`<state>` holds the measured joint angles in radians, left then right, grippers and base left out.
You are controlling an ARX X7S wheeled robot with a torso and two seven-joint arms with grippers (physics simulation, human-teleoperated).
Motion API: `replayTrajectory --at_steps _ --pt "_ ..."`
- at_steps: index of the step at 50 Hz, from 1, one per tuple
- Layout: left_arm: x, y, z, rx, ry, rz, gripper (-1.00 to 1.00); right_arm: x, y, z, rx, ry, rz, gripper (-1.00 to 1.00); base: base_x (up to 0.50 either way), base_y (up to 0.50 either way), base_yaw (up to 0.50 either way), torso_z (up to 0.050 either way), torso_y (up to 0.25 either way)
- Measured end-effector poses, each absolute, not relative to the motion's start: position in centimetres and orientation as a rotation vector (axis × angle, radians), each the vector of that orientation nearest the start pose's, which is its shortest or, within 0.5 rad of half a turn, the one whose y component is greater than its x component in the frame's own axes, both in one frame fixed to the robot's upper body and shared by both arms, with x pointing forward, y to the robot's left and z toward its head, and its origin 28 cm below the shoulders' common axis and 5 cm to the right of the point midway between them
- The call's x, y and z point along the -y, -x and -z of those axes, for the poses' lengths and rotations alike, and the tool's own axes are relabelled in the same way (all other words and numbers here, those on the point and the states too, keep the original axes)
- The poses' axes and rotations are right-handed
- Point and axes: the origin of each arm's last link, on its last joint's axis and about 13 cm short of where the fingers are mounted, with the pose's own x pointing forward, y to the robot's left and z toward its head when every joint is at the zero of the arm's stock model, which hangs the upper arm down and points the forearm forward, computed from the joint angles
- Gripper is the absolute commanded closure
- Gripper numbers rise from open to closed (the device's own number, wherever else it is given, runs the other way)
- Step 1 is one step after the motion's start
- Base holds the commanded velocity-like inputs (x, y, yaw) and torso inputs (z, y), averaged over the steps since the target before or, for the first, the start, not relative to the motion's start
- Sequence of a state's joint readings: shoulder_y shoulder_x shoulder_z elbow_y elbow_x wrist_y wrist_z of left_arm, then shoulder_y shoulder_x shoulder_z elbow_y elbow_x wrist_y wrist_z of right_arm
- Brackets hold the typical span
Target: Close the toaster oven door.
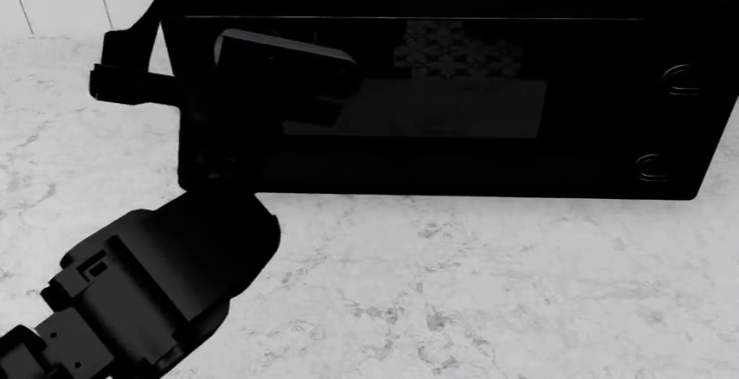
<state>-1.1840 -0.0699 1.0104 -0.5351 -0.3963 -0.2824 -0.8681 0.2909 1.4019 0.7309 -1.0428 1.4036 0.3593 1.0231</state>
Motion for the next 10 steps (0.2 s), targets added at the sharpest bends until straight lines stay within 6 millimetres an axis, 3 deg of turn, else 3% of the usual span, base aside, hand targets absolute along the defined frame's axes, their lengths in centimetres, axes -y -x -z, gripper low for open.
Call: replayTrajectory --at_steps 10 --pt "-10.58 -38.1 -19.36 0.38 -0.441 -0.23 -1.0 17.28 -10.16 -34.83 0.951 0.18 0.243 -1.0 0.02 0.0 -0.01 0.002 0.0"
